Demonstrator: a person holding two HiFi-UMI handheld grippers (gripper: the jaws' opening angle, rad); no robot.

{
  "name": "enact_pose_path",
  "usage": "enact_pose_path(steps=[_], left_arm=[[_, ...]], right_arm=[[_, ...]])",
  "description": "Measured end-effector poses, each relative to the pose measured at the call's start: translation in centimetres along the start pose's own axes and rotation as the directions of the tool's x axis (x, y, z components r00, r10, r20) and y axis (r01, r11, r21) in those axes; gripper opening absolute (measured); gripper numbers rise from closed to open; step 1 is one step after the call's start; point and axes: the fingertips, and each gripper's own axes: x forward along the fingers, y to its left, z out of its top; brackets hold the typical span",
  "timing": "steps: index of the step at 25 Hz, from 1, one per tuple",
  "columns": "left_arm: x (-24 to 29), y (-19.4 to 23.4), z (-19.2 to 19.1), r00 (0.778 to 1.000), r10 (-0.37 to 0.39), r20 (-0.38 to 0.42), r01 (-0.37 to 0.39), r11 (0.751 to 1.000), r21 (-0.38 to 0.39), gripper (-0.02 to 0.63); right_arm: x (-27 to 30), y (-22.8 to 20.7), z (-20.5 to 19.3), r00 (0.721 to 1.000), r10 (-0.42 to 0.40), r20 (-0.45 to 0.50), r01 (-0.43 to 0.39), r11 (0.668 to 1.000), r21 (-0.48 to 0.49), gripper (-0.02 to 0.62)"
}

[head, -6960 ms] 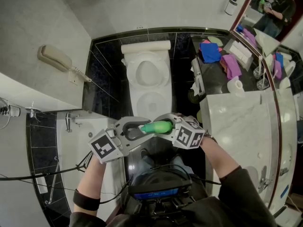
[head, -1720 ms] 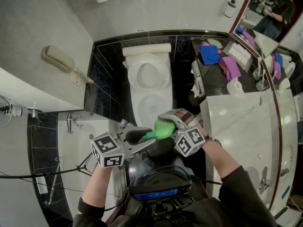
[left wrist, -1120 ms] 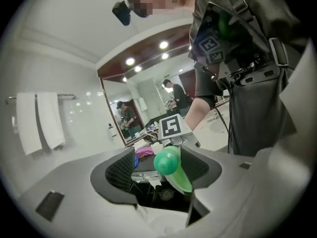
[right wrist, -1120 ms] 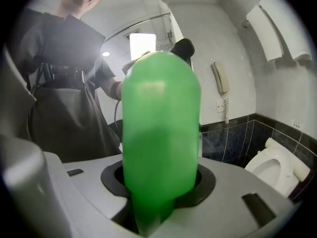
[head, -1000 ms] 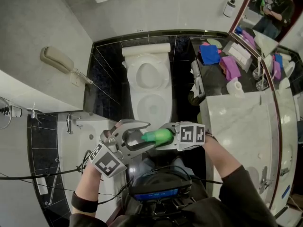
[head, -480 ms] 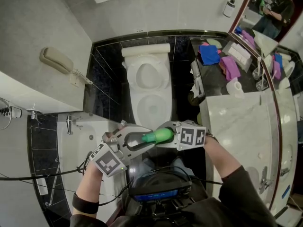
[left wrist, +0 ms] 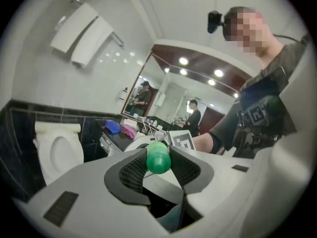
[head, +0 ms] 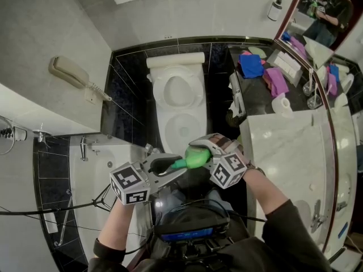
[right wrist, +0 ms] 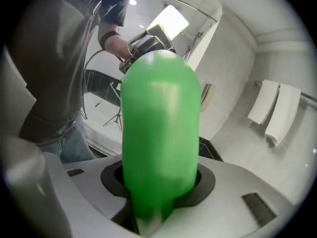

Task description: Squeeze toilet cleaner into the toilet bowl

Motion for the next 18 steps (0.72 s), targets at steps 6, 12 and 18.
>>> enact_pose_path(steps=[6, 12, 18], left_arm=[[0.1, 0.2, -0.5, 1.0, -0.001, 0.021, 0.004, 0.986, -0.164, 0.152], [0.0, -0.4, 0.2, 0.999, -0.003, 0.05, 0.002, 1.0, 0.017, 0.184], [0.2, -3.5, 2.6, 1.0, 0.018, -0.009, -0.012, 0.881, 0.473, 0.29]], right_arm=[[-0.3, -0.9, -0.5, 0.995, -0.092, -0.042, 0.087, 0.991, -0.106, 0.193], [-0.1, -0.1, -0.1, 1.0, -0.016, 0.002, 0.016, 1.0, 0.007, 0.193], [-0.9, 2.5, 2.9, 0.949, 0.233, 0.21, -0.291, 0.905, 0.311, 0.192]])
